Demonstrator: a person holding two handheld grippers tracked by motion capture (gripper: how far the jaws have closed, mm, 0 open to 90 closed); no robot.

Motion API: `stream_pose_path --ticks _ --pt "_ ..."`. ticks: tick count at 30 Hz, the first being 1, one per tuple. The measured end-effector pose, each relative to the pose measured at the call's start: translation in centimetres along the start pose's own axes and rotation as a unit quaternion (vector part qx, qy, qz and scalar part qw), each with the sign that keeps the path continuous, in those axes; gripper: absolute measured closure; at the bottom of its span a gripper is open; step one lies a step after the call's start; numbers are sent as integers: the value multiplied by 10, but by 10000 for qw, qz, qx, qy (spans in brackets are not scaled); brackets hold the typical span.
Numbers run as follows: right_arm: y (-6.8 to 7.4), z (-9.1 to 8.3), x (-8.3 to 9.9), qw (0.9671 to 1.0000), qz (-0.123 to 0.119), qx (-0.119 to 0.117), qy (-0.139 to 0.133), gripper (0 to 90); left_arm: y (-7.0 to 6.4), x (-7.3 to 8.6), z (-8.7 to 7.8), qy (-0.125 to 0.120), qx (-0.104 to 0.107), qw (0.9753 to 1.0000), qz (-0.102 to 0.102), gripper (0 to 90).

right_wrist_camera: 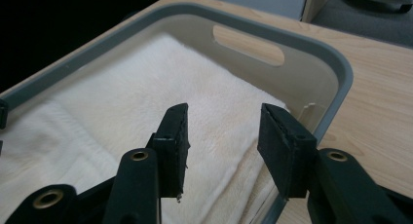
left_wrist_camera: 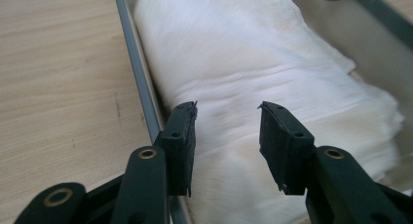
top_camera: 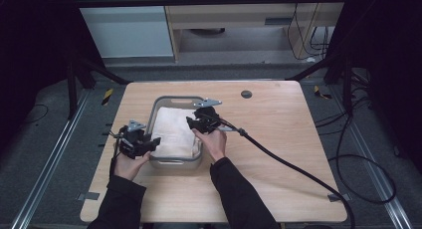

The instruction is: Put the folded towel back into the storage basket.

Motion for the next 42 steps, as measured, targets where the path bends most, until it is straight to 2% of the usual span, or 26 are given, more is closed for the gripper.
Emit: stream_pose_path --ticks 5,7,8,15,18,19,21,22,23,25,30,33,34,35,37,38,41,42 --pt "-4 -17 -8 9998 -82 -7 -166 488 -2 -10 -14 -387 3 9992 34 517" --pt "-6 -23 -10 9998 -48 -38 -206 454 -2 -11 -15 -441 -1 9990 33 482" --pt "-8 -28 -11 9997 -34 -51 -234 435 -2 -13 -18 -572 11 9984 33 463" --pt "-21 -51 -11 9994 -111 -39 -318 344 -5 -12 -21 -726 15 9973 138 364" --pt "-30 -67 -7 9993 -37 -83 -362 276 -6 -8 -21 -745 53 9971 162 318" --pt "-30 -67 -7 9993 -37 -83 -362 276 -6 -7 -22 -726 55 9972 178 318" --pt "-37 -77 -2 9992 -38 -114 -376 256 -6 -5 -23 -786 81 9967 176 303" --pt "-42 -85 2 9990 -80 -120 -414 238 -5 -3 -24 -894 50 9957 251 271" --pt "-42 -85 2 9990 -80 -120 -414 238 -5 -3 -24 -894 50 9957 251 253" --pt "-49 -97 8 9988 -46 -162 -451 219 -4 -2 -26 -989 -17 9946 328 241" --pt "-71 -124 31 9986 137 -178 -472 167 -3 1 -33 -1132 -46 9931 287 216" --pt "-79 -132 41 9989 122 -106 -447 160 -4 3 -35 -1149 -7 9930 272 215" --pt "-87 -140 52 9991 105 -33 -417 160 -4 6 -38 -1162 -3 9929 271 213" --pt "-87 -140 52 9991 105 -33 -417 160 -4 6 -38 -1162 -3 9929 271 209" --pt "-97 -148 66 9993 63 52 -351 155 -3 10 -41 -1164 -14 9928 273 207" --pt "-106 -155 79 9995 97 110 -286 148 -2 12 -43 -1182 -33 9926 271 204" --pt "-113 -160 89 9995 129 155 -261 144 1 19 -46 -1184 -78 9926 247 198" --pt "-120 -167 100 9994 166 217 -220 134 5 23 -49 -1188 -137 9926 221 194"
Point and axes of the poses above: each handheld gripper's, and its own axes: z roughly forward along the jaws, x roughly out of its underside, y roughly to its left, the point moved 7 cm from there along z, roughly forward along the jaws, and after that the axes turned 4 degrees about x, right-handed, at the moved point
